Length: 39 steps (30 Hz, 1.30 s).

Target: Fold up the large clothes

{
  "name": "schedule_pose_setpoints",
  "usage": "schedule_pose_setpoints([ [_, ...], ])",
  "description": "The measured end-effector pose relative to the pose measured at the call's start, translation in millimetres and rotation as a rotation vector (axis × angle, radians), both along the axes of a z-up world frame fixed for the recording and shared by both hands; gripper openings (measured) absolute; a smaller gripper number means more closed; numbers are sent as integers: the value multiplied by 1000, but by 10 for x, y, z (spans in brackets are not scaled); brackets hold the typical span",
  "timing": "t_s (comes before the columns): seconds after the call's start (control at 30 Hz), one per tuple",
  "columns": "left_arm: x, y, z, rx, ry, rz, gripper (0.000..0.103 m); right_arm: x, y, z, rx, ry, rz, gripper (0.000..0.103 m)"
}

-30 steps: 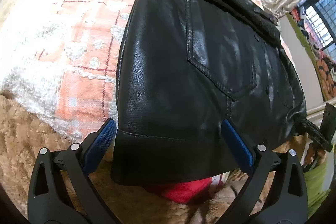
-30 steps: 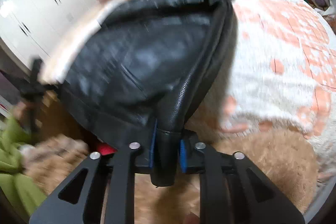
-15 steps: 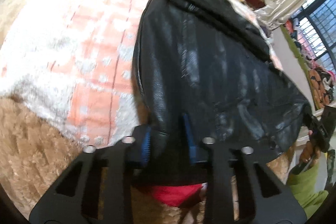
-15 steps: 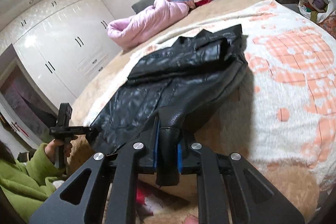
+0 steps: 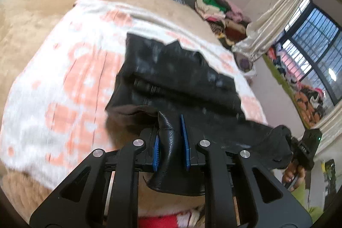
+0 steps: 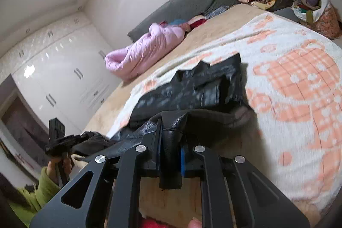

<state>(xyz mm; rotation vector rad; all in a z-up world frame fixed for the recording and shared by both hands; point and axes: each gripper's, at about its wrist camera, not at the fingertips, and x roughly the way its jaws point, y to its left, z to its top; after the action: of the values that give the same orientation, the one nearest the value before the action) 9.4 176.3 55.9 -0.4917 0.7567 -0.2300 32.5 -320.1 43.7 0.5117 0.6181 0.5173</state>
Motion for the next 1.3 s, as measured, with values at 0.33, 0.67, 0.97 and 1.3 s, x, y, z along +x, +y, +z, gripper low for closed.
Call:
schedule_pose_setpoints([
  [0.33, 539, -220, 280, 17, -60, 10, 10, 507, -18, 166, 10, 4, -77, 12],
  [0.67, 995, -195, 272, -36, -68, 14, 10, 929, -13, 144, 7, 33, -144, 12],
  [0.97, 1290, -145, 158, -79, -59, 7, 13, 1272, 45, 59, -24, 50, -177, 12],
  [1.3, 1557, -50, -50, -117, -29, -8, 17, 1629, 128, -54, -83, 104, -199, 13],
])
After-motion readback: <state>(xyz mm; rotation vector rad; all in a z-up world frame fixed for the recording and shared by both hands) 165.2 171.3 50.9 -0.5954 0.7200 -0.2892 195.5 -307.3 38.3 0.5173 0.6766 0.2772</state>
